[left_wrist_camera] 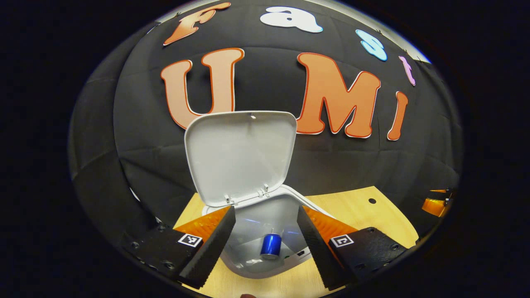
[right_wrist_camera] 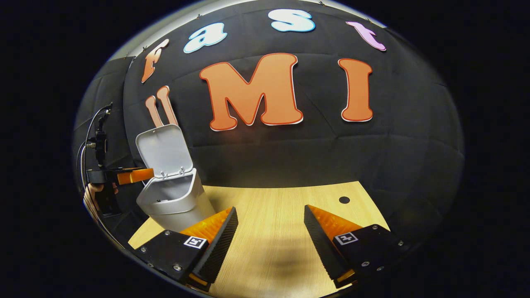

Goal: Press the lid of the desktop garbage bin to open it, pick up the crumpled paper on the desktop and throw it into the bin, then pick up the pop can on the desktop and drop it into the bin, and finally close the garbage bin lid.

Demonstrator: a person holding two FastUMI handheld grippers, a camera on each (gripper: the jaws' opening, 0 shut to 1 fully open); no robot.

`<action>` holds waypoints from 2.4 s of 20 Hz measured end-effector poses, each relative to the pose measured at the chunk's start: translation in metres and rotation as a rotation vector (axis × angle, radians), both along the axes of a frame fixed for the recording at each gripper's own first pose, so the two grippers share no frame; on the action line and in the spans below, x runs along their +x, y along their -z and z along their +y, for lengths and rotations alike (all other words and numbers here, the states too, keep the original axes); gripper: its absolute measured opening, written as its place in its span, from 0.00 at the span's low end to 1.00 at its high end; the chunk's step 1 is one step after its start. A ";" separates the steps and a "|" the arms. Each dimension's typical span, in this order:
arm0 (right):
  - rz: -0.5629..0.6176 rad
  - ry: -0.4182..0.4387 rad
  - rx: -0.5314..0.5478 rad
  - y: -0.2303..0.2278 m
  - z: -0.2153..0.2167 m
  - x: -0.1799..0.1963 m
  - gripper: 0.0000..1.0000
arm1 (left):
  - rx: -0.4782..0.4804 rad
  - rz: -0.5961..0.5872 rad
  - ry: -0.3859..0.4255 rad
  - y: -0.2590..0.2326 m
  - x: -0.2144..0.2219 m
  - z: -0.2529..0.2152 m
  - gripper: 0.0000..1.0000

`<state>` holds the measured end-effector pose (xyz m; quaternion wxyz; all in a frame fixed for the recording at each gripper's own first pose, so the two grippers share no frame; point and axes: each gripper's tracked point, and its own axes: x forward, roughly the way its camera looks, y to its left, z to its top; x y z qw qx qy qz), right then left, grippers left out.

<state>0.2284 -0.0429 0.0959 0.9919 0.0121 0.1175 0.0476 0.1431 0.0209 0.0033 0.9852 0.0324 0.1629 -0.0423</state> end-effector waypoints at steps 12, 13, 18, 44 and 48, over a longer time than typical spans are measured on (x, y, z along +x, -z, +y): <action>-0.001 -0.041 0.021 -0.001 0.020 0.000 0.96 | -0.003 -0.149 -0.016 -0.153 0.035 0.029 0.95; 0.003 -0.044 0.028 0.001 0.021 0.000 0.96 | -0.020 -0.149 -0.014 -0.164 0.043 0.028 0.95; 0.000 -0.057 0.040 0.000 0.028 0.000 0.96 | -0.028 -0.130 -0.015 -0.195 0.090 0.031 0.95; 0.080 -0.067 0.081 0.022 0.030 0.019 0.96 | 0.039 0.160 0.141 -0.103 0.088 0.009 0.95; 0.091 -0.083 0.084 0.023 0.033 0.018 0.96 | 0.059 0.201 0.184 -0.068 0.061 -0.008 0.96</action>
